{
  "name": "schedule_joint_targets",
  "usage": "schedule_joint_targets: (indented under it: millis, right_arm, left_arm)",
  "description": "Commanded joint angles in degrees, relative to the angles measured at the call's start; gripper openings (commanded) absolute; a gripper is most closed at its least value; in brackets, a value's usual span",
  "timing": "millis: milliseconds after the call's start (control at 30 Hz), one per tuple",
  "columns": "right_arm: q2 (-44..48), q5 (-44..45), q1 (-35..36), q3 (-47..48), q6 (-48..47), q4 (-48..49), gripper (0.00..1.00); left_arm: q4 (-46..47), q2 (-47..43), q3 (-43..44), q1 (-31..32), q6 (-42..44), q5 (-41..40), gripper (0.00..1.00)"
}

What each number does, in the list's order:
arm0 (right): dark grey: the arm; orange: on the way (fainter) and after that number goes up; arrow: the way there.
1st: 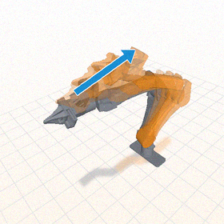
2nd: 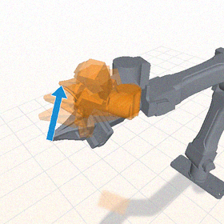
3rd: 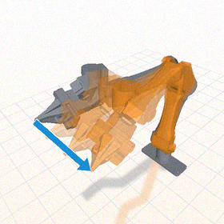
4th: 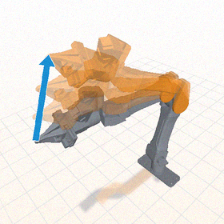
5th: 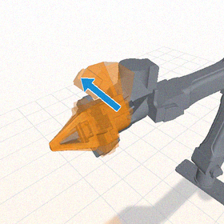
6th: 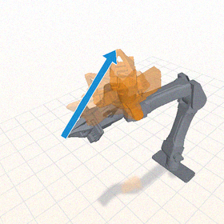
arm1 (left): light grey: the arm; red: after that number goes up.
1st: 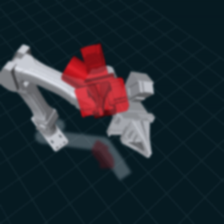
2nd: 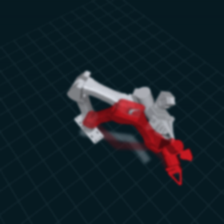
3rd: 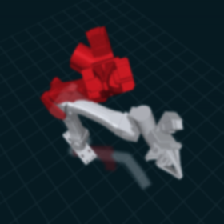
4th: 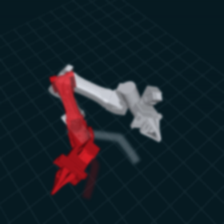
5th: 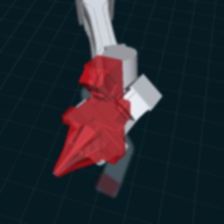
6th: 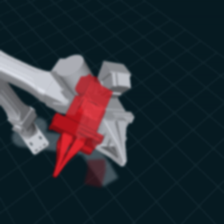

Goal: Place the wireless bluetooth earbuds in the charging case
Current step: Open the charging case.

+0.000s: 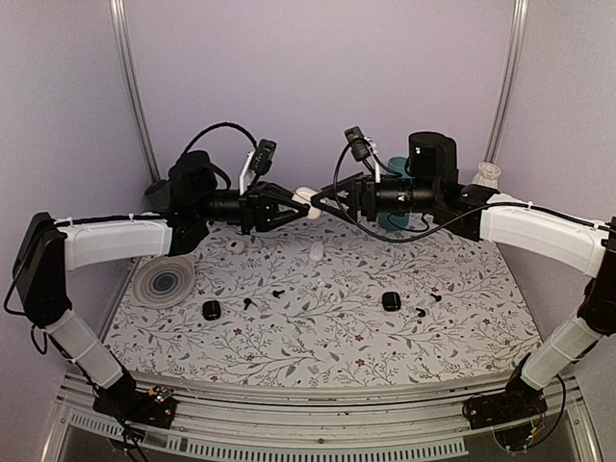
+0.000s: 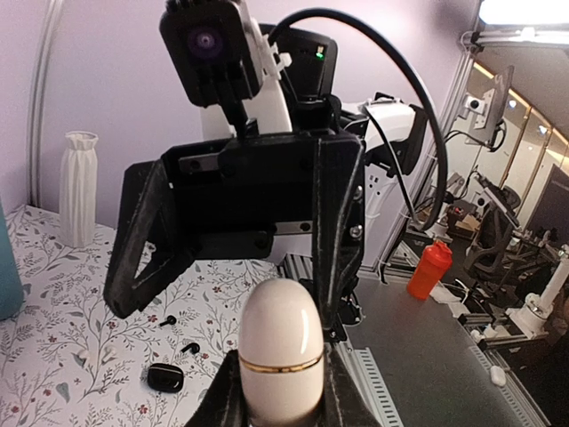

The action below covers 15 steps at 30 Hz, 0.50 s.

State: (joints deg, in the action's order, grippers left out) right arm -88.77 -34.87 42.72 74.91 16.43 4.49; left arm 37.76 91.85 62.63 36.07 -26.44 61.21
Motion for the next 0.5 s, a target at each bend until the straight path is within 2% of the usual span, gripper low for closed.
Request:
schedule_joint_targets:
  millis: [0, 233, 467]
  right_arm:
    - [2.2, 5.4, -1.1, -0.2, 0.6, -1.0, 0.81]
    - [3.0, 5.4, -3.0, -0.5, 2.6, -0.4, 0.82]
    - [4.1, 2.5, -2.9, -1.7, 3.4, 1.7, 0.82]
  left_arm:
    - [-0.5, -2.0, 1.7, 1.4, 1.1, 2.4, 0.00]
    - [-3.1, -3.0, 1.4, 1.8, 3.3, 2.0, 0.00]
    - [-5.7, -2.8, 1.7, 1.7, 4.5, -2.6, 0.00]
